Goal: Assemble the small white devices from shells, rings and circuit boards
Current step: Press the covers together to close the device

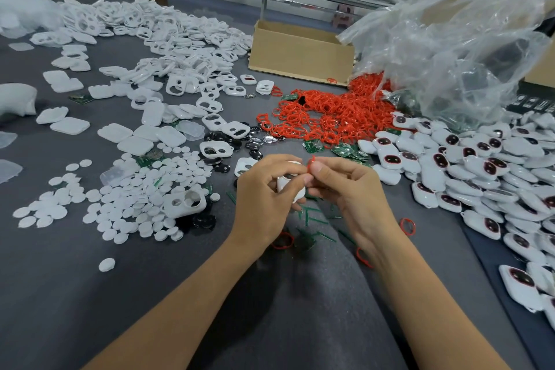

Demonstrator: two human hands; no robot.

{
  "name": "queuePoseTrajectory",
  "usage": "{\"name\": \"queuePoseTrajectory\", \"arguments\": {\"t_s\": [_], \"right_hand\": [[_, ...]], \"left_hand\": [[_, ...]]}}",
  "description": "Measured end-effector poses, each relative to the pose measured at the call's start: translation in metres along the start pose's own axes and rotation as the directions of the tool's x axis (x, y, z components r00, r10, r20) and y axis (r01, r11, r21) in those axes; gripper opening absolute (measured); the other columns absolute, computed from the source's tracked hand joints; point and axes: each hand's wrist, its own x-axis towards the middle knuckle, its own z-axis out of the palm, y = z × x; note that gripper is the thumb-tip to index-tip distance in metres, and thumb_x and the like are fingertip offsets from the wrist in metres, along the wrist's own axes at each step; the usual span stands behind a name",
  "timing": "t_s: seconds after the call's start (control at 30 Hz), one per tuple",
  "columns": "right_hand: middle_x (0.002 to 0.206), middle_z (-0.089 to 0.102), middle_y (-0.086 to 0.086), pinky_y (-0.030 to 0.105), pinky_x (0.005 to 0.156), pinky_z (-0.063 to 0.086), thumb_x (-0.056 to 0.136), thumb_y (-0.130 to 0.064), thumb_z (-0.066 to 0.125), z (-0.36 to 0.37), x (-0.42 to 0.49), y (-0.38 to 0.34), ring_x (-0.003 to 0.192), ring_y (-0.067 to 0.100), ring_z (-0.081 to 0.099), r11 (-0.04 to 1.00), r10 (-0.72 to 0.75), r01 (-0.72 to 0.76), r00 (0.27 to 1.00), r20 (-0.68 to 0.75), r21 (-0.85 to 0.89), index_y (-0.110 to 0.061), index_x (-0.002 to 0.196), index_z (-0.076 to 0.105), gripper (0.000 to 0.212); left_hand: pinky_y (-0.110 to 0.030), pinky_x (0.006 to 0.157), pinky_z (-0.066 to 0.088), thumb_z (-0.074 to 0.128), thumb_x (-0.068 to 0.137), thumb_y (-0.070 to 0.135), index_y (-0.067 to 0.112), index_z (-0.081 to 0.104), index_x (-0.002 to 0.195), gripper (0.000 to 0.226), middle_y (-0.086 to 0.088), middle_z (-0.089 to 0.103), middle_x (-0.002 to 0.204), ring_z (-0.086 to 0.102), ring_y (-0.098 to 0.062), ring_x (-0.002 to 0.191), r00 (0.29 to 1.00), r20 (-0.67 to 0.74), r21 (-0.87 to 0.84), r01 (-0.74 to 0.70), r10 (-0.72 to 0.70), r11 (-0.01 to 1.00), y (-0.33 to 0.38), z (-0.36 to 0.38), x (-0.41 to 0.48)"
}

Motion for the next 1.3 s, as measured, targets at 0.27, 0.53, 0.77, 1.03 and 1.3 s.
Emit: {"name": "queuePoseTrajectory", "arguments": {"t_s": [0.27, 0.53, 0.77, 1.03, 1.3], "right_hand": [[0.081, 0.073, 0.004, 0.024, 0.074, 0.056, 0.080, -0.007, 0.073, 0.003, 0.000, 0.000, 0.073, 0.010, 0.066, 0.920, -0.237, 0.182, 0.964, -0.123, -0.347, -0.014, 0.089, 0.072, 0.012], [0.090, 0.069, 0.001, 0.024, 0.075, 0.054, 0.076, 0.000, 0.075, 0.008, -0.003, 0.005, 0.078, 0.011, 0.065, 0.496, -0.515, 0.472, 0.836, 0.191, -0.729, -0.009, 0.095, 0.071, 0.021], [0.091, 0.069, 0.000, 0.031, 0.076, 0.051, 0.074, 0.004, 0.073, 0.005, -0.003, 0.004, 0.080, 0.013, 0.062, 0.353, -0.538, 0.510, 0.796, 0.276, -0.784, -0.008, 0.092, 0.072, 0.022], [0.085, 0.068, -0.002, 0.010, 0.074, 0.047, 0.070, 0.010, 0.069, 0.002, -0.001, 0.002, 0.077, 0.006, 0.061, 0.420, -0.534, 0.494, 0.813, 0.233, -0.761, -0.009, 0.088, 0.074, 0.027], [0.086, 0.068, -0.004, 0.018, 0.077, 0.050, 0.068, 0.008, 0.076, 0.002, -0.001, 0.006, 0.082, 0.005, 0.064, 0.646, -0.466, 0.443, 0.874, 0.139, -0.621, -0.012, 0.088, 0.075, 0.028]], "left_hand": [[-0.026, 0.052, 0.056, 0.071, 0.084, 0.000, 0.026, 0.048, 0.105, 0.041, -0.003, 0.068, 0.105, 0.072, -0.019, 0.065, 0.972, 0.037, -0.079, 0.235, -0.233, 0.969, -0.005, 0.000, -0.001], [-0.021, 0.062, 0.057, 0.069, 0.085, -0.005, 0.013, 0.050, 0.105, 0.033, -0.003, 0.072, 0.086, 0.069, -0.009, 0.066, 0.924, 0.129, -0.190, 0.380, -0.361, 0.905, -0.010, -0.002, 0.002], [-0.025, 0.063, 0.059, 0.066, 0.086, -0.008, 0.017, 0.064, 0.098, 0.028, -0.004, 0.074, 0.080, 0.071, -0.018, 0.068, 0.918, 0.219, -0.156, 0.369, -0.332, 0.916, -0.007, -0.003, 0.001], [-0.040, 0.086, 0.058, 0.056, 0.095, 0.001, 0.003, 0.066, 0.114, 0.022, -0.024, 0.070, 0.107, 0.069, -0.024, 0.093, 0.863, 0.268, -0.326, 0.499, -0.428, 0.803, 0.001, 0.001, 0.001], [-0.032, 0.073, 0.060, 0.049, 0.099, 0.013, 0.002, 0.071, 0.100, 0.025, -0.013, 0.071, 0.093, 0.069, -0.018, 0.086, 0.838, 0.309, -0.469, 0.545, -0.449, 0.695, 0.002, -0.003, 0.001]]}}
